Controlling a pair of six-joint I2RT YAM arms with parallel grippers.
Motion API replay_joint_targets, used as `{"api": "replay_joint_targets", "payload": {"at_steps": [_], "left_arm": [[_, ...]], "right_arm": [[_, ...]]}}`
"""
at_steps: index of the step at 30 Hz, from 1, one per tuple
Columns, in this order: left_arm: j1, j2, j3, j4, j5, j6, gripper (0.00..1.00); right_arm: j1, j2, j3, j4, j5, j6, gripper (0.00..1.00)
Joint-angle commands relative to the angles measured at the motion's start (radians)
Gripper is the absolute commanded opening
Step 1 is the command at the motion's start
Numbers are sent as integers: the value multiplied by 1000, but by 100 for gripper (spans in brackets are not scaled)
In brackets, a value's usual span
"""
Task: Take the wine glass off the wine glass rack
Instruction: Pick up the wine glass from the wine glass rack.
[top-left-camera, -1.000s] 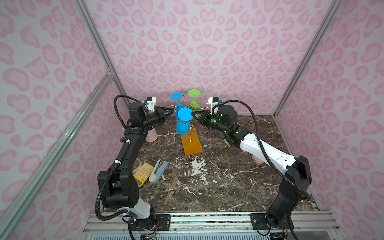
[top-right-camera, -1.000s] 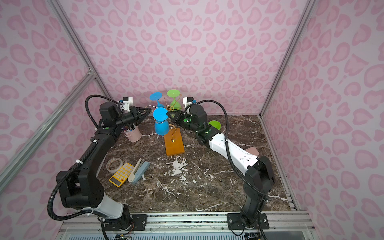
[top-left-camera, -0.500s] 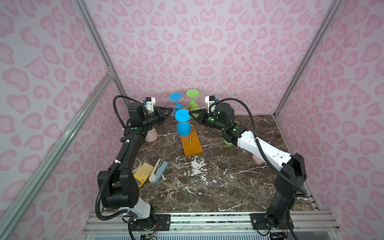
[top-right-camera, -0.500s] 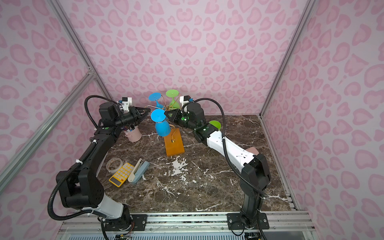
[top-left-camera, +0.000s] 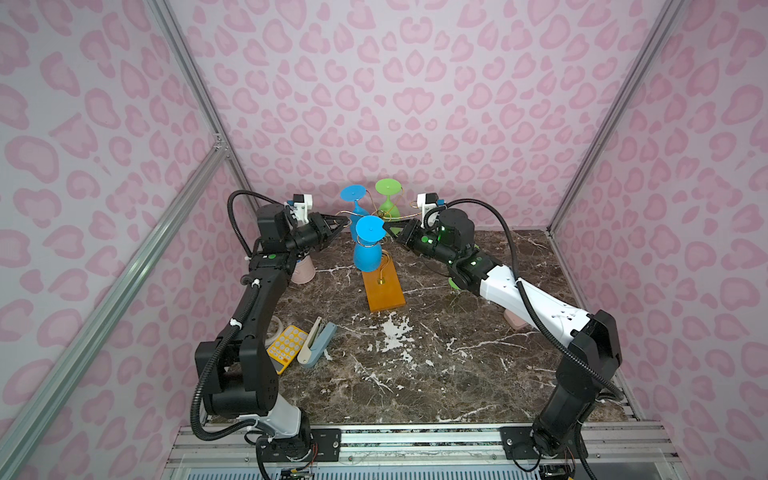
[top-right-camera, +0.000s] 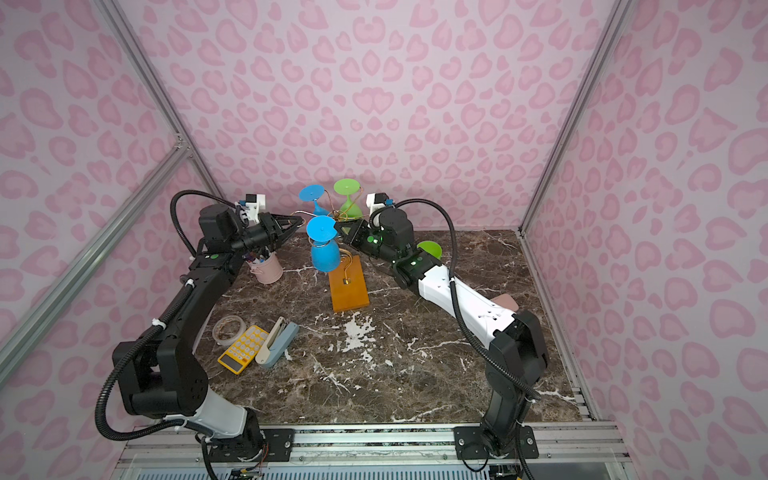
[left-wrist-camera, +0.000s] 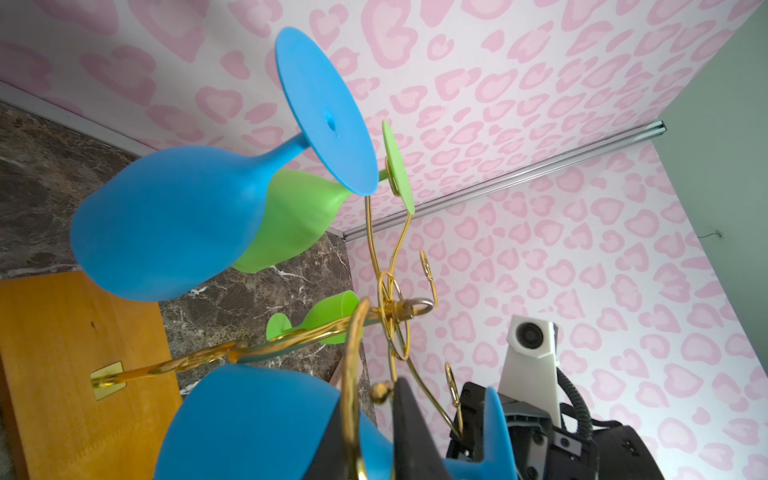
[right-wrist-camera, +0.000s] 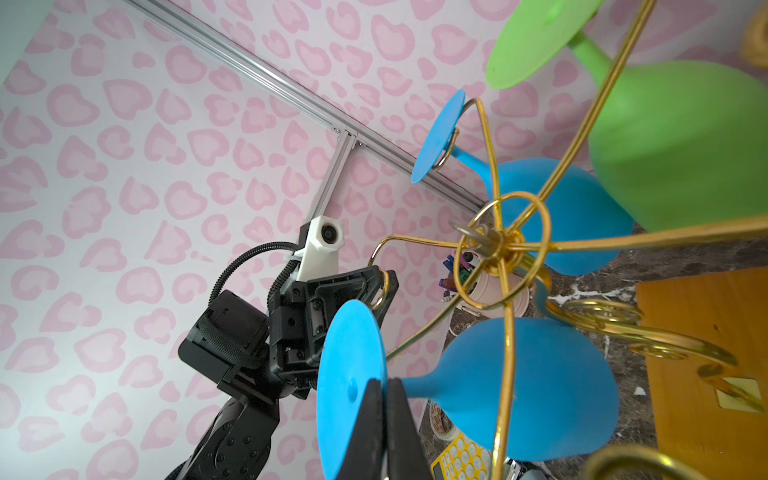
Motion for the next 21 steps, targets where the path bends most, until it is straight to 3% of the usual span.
{"api": "replay_joint_targets", "payload": {"at_steps": [1,21], "left_arm": [[1,8,-5,26,-7,47,17],[2,11,-5,31,-4,44,17]], "right_arm": [[-2,9,14,13,14,-9,0],[-15,-17,-15,16,4,-1,0]]}}
